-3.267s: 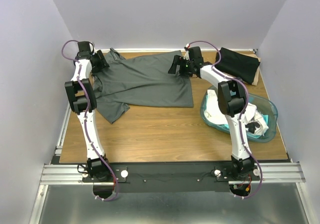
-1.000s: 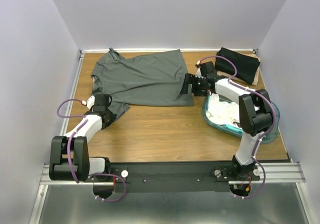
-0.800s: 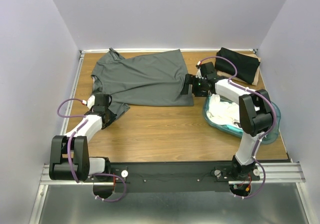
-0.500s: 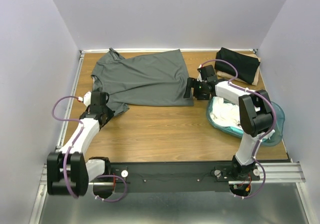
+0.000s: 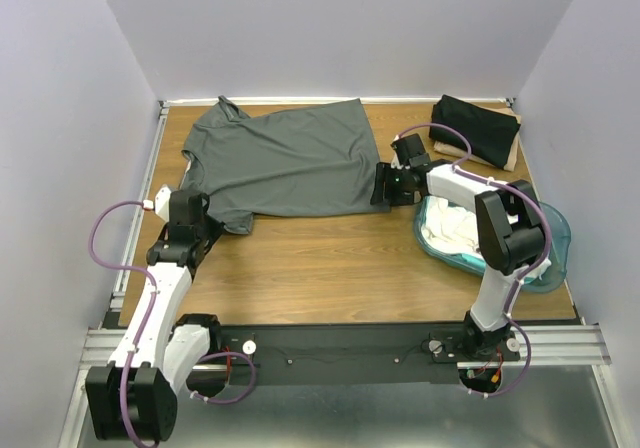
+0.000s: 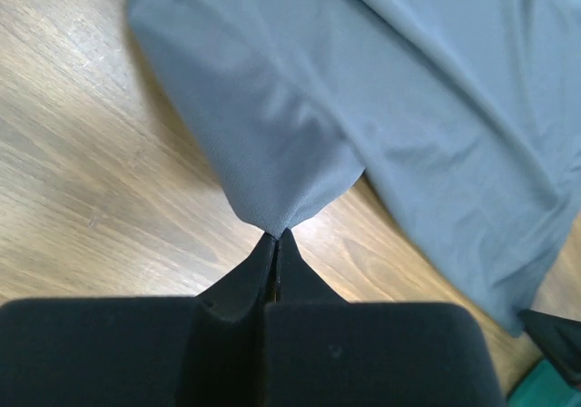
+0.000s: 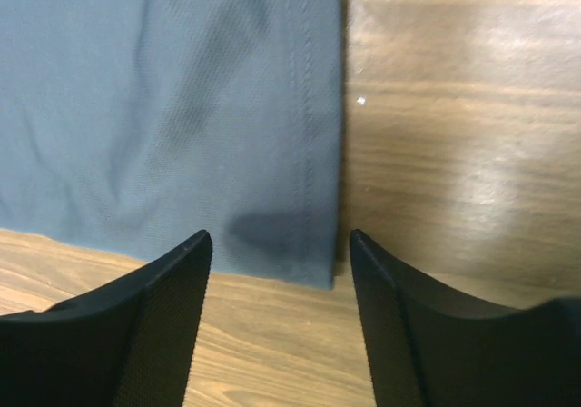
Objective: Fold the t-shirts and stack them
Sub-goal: Flatten the tshirt out
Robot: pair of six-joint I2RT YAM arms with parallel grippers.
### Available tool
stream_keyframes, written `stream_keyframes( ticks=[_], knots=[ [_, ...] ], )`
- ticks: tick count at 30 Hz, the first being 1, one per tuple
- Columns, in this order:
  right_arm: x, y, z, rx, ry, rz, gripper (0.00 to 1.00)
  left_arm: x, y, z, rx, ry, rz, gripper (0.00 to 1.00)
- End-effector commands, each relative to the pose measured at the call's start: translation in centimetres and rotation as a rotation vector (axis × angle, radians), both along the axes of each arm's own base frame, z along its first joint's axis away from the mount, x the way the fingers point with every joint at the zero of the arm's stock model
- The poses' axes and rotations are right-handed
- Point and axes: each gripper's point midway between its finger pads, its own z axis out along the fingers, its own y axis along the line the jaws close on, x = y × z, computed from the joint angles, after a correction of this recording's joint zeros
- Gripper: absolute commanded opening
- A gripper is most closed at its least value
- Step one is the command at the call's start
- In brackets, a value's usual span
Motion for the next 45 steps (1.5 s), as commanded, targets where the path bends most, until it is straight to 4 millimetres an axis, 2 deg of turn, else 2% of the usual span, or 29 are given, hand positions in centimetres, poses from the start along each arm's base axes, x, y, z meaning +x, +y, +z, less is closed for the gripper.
stream_keyframes(
  ticks=[1,5,10,14,19,24,28,30,36,45],
  knots=[
    [-2.3,-0.8,-1.5,-0.062,0.081,-0.024,0.66,-0.9,0.4,0.8,-0.012,-0.017,0.039,0.0],
    [-3.0,-1.5,-1.7,-0.1,0.09,-0.044,0.61,-0.8,0.7,2.1,0.002,-0.043,0.048,0.0],
    [-3.9,-2.6,-1.9,-0.155,0.12,-0.065,0.51,-0.8,0.9,2.4,0.019,-0.042,0.045,0.0],
    [-4.5,-3.7,-1.6,-0.191,0.12,-0.088,0.48,-1.0,1.1,2.7,0.032,-0.049,0.045,0.0],
    [-5.4,-3.6,-2.3,-0.185,0.151,-0.074,0.37,-1.3,1.2,3.1,0.035,-0.072,0.05,0.0],
    [-4.9,-3.9,-2.7,-0.216,0.144,-0.066,0.33,-1.5,1.2,2.9,0.03,-0.074,0.052,0.0],
    [-4.0,-4.0,-2.3,-0.229,0.118,-0.055,0.29,-1.6,1.1,2.8,0.031,-0.072,0.05,0.0],
    [-3.7,-3.7,-2.3,-0.223,0.113,-0.043,0.24,-1.6,1.1,2.7,0.031,-0.072,0.05,0.0],
    [-3.4,-3.2,-2.6,-0.211,0.121,-0.003,0.0,-1.6,1.3,2.6,0.047,-0.074,0.044,0.0],
    [-3.8,-3.3,-0.3,-0.199,0.065,0.012,0.0,-1.6,1.3,2.8,0.051,-0.084,0.038,0.0]
  ],
)
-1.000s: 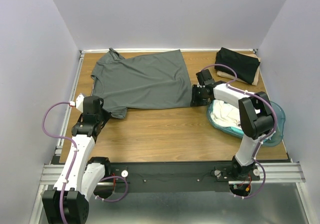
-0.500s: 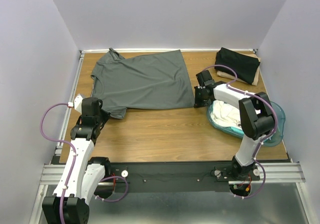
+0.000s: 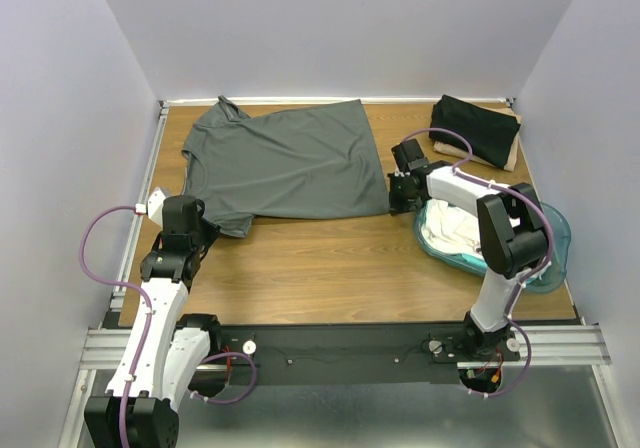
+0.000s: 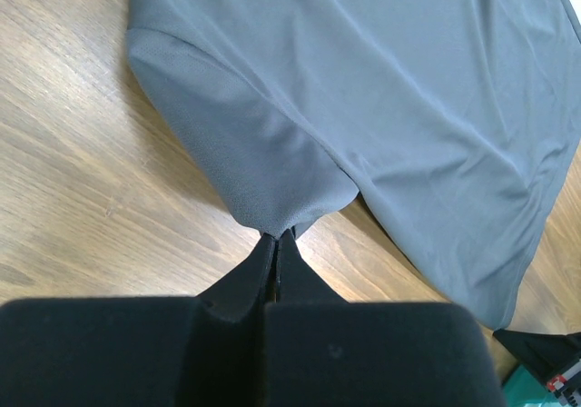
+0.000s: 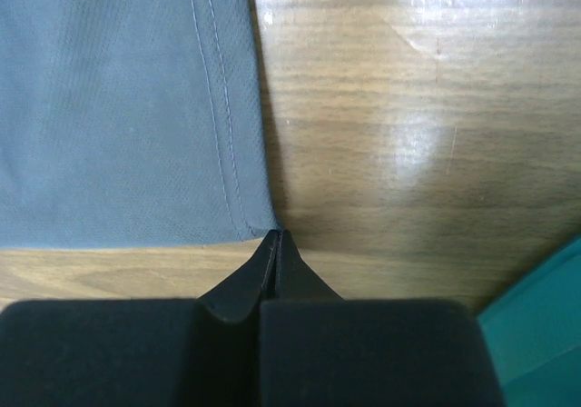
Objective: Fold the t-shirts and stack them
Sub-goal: Flatten the tshirt out
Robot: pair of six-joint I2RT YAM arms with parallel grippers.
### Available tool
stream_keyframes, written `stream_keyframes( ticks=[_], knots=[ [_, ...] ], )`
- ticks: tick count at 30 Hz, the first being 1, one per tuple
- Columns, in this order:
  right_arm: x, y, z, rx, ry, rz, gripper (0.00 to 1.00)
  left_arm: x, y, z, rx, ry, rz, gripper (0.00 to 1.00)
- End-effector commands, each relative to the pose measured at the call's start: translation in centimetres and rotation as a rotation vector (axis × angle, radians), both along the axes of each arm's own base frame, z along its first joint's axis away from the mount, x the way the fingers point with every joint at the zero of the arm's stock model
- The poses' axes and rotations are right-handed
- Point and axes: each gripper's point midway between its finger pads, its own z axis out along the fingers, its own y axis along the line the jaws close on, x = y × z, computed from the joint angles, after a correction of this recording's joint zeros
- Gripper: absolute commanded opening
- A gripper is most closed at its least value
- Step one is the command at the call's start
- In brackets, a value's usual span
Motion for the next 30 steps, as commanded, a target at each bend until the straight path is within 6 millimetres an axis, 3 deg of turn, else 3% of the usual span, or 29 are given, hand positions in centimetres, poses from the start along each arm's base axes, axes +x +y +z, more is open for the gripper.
stream_keyframes(
  ticks=[1,10,15,30],
  knots=[
    [-1.4,-0.3,0.9,-0.01,0.01,0.026,0.0,-0.1,0.8,0.3,0.028,-0.013,0.025,0.0],
    [-2.3,0.1,2.2,0.038,0.004,0.034,0.0,-0.2,0.7,0.3,0.032,-0.011,0.015,0.0],
    [-2.0,0.2,1.6,0.032,0.015,0.011,0.0,-0.1,0.5,0.2,0.026,-0.012,0.006,0.0],
    [-0.8,1.8,5.5,0.119,-0.043,0.025,0.0,0.1,0.5,1.2,0.057,-0.03,-0.022,0.0]
  ],
)
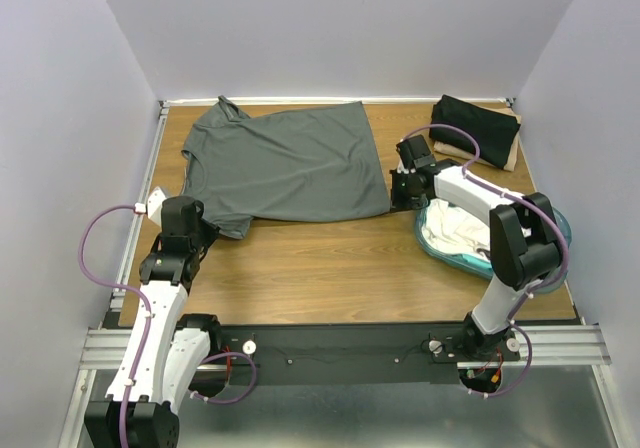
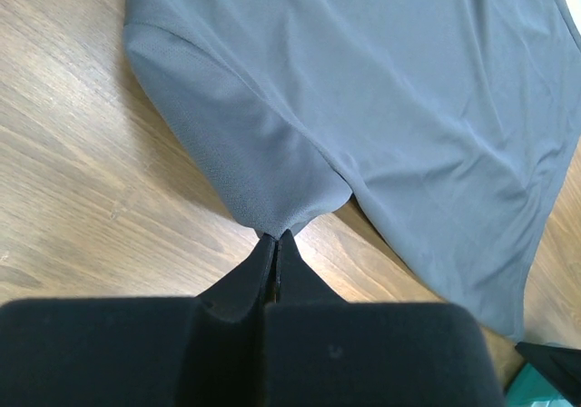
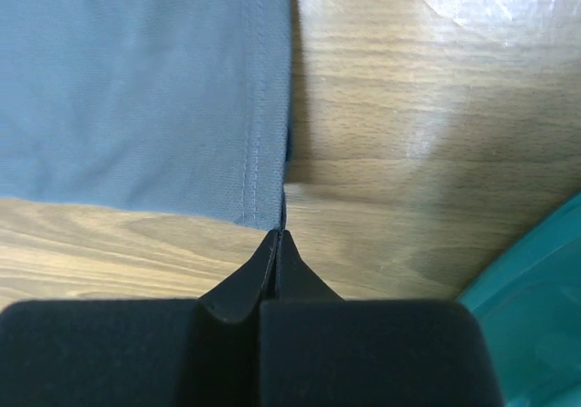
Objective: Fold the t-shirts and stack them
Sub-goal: Flatten the tshirt out
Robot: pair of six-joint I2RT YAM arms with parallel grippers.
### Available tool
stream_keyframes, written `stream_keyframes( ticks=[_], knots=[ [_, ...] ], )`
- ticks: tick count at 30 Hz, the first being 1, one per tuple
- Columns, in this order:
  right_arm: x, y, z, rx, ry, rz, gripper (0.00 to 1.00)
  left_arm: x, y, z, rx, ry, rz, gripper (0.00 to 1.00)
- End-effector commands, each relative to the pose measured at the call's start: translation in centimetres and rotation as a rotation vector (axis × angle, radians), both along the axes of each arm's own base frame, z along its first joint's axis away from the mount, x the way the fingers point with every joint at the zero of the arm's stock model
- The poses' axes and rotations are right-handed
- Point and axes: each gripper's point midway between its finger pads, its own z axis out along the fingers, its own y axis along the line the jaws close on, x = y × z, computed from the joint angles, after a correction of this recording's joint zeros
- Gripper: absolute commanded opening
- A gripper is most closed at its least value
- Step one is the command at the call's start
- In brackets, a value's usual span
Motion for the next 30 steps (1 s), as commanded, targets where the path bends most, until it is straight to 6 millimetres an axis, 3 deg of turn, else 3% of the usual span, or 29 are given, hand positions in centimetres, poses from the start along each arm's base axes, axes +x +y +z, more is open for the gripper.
stream_keyframes(
  ticks=[1,8,16,21,25,27,30],
  knots=[
    [0.7,1.2,2.9,0.057,-0.04,0.006,0.0,0.6,0.4,0.9,0.041,-0.017,-0.015,0.0],
    [3.0,1.9,4.4,0.071,-0.084,-0.01,0.0,2.4,0.0,1.7,0.056,-0.038,-0.063,0.0],
    [6.0,2.2,3.6,0.055,-0.09,-0.013,0.0,5.1,-0.7,2.6,0.034,-0.09,-0.086,0.0],
    [8.2,2.9,4.3,0.083,-0.111,0.004,0.0,7.1,-1.0,3.0,0.038,-0.104,-0.107,0.0],
    [7.4,2.9,3.7,0.087,-0.081,-0.007,0.01,7.8,-1.3,3.0,0.034,-0.099,-0.127,0.0],
    [6.1,2.2,2.3,0.067,-0.036,-0.019,0.05,7.7,-1.4,2.8,0.031,-0.101,-0.128,0.0],
    [4.6,1.6,1.5,0.054,-0.002,-0.03,0.24,7.4,-1.4,2.5,0.028,-0.098,-0.132,0.0]
  ],
)
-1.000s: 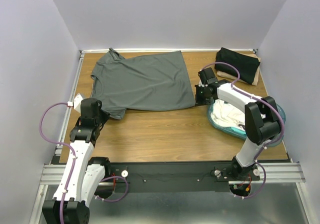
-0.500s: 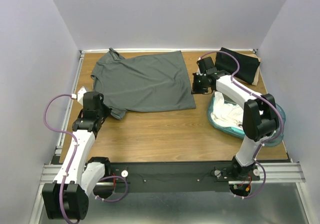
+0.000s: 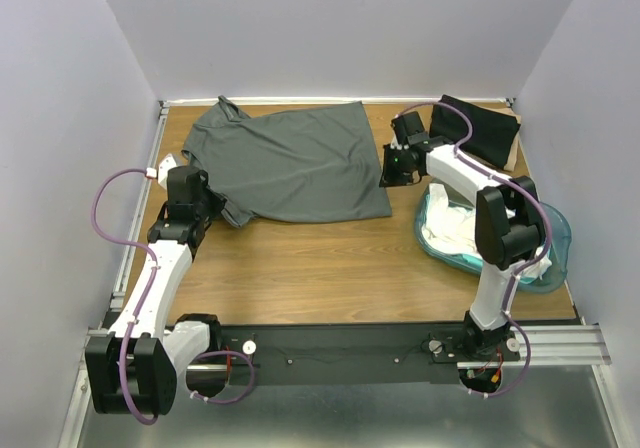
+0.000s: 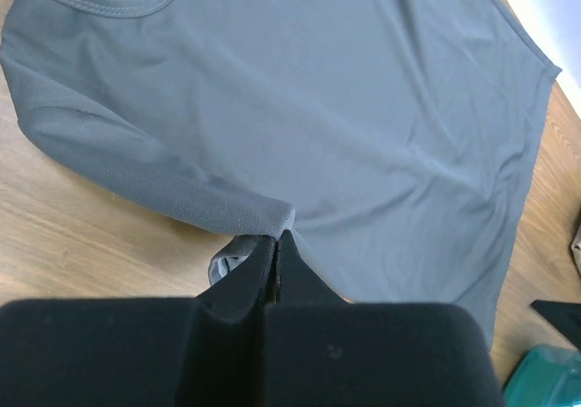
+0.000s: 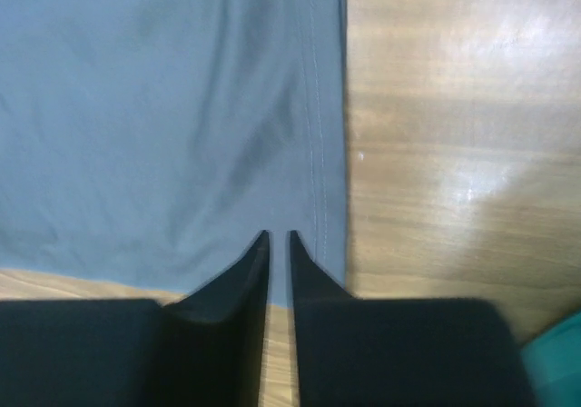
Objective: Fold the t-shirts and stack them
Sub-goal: Flatten the tshirt out
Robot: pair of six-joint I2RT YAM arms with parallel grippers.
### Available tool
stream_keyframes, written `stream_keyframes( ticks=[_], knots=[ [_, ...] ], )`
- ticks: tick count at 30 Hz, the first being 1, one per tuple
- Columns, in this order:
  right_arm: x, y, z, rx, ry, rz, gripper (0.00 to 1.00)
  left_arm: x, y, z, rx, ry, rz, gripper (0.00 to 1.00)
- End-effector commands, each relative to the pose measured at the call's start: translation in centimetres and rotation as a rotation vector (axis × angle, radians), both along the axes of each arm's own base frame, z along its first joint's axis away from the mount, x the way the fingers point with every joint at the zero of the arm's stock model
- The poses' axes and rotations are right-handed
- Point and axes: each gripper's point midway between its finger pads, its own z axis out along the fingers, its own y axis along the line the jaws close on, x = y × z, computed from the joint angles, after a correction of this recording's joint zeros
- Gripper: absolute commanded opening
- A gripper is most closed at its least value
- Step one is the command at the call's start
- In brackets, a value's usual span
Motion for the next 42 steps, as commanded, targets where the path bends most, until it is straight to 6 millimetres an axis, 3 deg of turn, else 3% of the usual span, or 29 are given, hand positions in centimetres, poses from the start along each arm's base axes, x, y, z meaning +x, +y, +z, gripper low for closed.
stream_keyframes(
  ticks=[1,3,9,22,29,34,42],
  knots=[
    [-3.6,-1.3,-2.1,-0.025,0.108,-0.014,0.27,0.3,-0.2,0.8,-0.004,-0.04,-0.021,0.0],
    [-4.2,-1.8,-2.2,-0.04,0.111,-0.026,0.36,0.1,-0.3,0.5,-0.006,-0.034,-0.025,0.0],
    [-5.5,-2.7,-3.8,-0.075,0.151,-0.043,0.41,0.0,-0.5,0.1,-0.007,-0.024,-0.038,0.0],
    [-6.5,-2.2,-5.0,-0.049,0.203,-0.029,0.41,-0.2,-0.4,0.1,-0.001,-0.024,-0.034,0.0],
    [-7.0,-1.9,-5.3,-0.031,0.224,-0.012,0.34,-0.5,-0.3,0.0,0.001,-0.021,-0.032,0.0],
    [-7.3,-1.7,-5.3,-0.023,0.229,0.008,0.01,-0.5,-0.2,0.2,0.004,-0.027,-0.029,0.0],
    [-8.1,-2.3,-3.6,-0.027,0.201,0.009,0.01,-1.5,0.7,0.6,0.036,-0.021,0.008,0.0]
  ],
)
